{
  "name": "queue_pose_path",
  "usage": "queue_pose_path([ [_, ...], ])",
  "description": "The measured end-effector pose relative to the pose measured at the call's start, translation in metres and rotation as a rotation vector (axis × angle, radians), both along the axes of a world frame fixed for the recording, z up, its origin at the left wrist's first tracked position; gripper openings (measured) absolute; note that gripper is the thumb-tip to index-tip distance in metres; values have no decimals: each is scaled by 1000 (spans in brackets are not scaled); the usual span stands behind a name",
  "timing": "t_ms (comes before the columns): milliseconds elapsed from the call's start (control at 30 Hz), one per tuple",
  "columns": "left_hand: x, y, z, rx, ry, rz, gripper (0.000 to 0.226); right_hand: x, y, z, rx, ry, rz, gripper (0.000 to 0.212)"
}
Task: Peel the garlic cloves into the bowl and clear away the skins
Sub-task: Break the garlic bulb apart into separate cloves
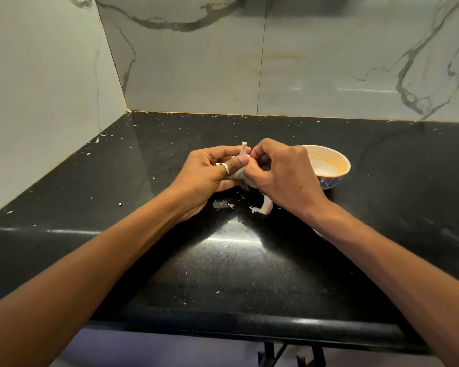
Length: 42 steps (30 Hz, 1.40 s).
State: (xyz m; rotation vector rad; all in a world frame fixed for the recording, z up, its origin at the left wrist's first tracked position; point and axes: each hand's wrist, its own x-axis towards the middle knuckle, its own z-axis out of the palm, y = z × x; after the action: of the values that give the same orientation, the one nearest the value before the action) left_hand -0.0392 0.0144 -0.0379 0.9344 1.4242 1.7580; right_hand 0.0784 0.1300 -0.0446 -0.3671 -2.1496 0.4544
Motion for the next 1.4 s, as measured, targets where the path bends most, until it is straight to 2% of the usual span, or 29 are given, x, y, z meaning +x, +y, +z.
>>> queue_pose_path([
  [267,2,0,0,3,10,13,16,-2,-1,1,108,-19,-21,21],
  [433,0,2,-2,9,9,17,18,-3,-3,2,91,5,-37,20],
  [633,-2,4,-4,1,7,51,17,-1,-2,3,-121,41,-62,12],
  [800,-5,5,-3,8,-49,89,13,-1,2,3,-335,27,-2,12],
  [900,-6,5,-3,18,-68,100,12,1,-1,5,-286,5,8,14],
  [1067,-4,5,-1,37,-77,102,13,3,-6,8,-164,-34,-19,6],
  [1200,-2,4,1,35,-70,92,11,4,-4,8,-158,-51,-25,2],
  [1400,-2,2,2,24,-20,94,17,5,-6,8,-142,-41,28,7],
])
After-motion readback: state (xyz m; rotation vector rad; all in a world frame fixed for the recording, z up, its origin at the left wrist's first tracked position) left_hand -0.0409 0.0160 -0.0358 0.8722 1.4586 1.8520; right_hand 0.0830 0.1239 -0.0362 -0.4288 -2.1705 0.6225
